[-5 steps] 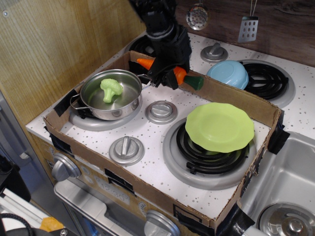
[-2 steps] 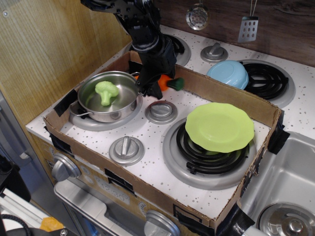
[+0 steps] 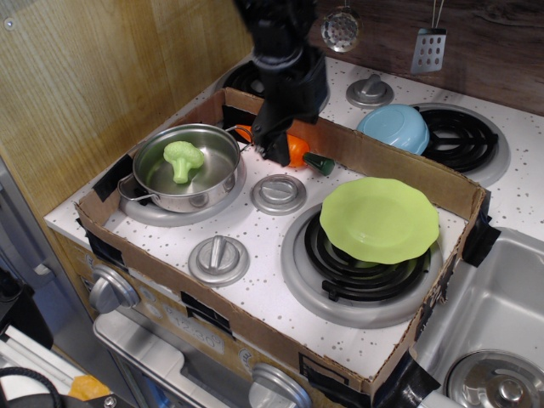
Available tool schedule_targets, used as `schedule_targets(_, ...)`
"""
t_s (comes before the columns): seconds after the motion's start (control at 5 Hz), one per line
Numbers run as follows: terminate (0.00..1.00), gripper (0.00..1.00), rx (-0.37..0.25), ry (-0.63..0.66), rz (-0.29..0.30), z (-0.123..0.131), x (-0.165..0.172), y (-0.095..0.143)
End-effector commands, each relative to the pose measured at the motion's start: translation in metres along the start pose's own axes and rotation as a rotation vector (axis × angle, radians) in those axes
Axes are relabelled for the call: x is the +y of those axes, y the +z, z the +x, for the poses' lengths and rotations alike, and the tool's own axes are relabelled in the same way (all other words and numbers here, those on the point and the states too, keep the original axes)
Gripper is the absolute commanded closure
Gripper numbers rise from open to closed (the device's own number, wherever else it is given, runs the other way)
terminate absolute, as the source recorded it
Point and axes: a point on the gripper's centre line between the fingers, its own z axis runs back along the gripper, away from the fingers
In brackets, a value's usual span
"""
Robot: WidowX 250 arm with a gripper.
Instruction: Take carrot off plate
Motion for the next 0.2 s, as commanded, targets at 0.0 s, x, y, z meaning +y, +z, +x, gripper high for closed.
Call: schedule_targets(0.0, 1.00, 0.00, 0.014, 0.129, 0.009, 0.0091, 0.0252, 0.0581)
